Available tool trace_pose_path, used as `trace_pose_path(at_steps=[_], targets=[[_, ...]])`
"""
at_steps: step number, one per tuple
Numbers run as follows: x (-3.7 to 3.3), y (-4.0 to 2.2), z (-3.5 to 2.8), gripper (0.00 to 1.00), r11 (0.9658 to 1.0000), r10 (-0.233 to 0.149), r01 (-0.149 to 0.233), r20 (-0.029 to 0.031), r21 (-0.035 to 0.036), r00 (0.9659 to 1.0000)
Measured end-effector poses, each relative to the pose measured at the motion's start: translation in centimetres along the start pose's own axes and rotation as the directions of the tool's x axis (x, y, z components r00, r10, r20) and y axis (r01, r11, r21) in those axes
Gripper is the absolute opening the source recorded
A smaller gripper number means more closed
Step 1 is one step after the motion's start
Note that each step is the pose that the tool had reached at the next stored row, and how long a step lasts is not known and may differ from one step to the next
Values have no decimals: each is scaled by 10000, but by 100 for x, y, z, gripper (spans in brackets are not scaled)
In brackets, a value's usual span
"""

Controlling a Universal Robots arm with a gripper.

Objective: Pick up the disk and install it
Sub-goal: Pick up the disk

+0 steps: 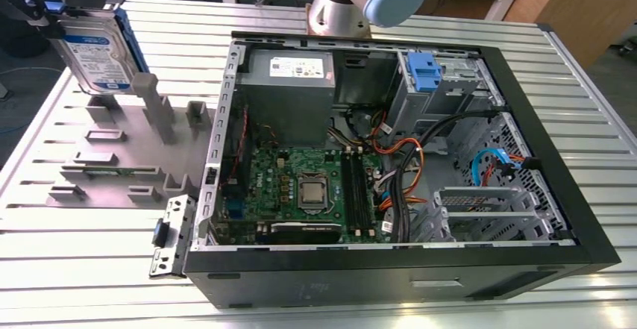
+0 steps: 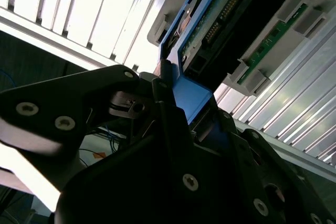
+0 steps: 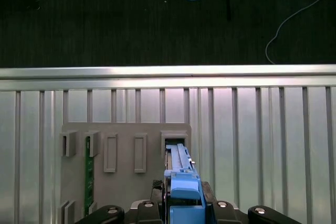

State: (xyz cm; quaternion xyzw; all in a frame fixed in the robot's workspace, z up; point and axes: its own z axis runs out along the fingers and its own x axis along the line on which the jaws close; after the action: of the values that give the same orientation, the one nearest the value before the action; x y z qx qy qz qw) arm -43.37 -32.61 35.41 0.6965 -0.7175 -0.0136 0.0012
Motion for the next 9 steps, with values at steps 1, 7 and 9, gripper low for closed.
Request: trace_pose_path(at_steps=[1, 7, 9], targets=[[0, 0, -3, 36, 10000, 0, 0, 0, 1, 10000], [0, 0, -23, 36, 10000, 0, 0, -1, 1, 10000], [0, 1, -30, 36, 10000, 0, 0, -1, 0, 10000]])
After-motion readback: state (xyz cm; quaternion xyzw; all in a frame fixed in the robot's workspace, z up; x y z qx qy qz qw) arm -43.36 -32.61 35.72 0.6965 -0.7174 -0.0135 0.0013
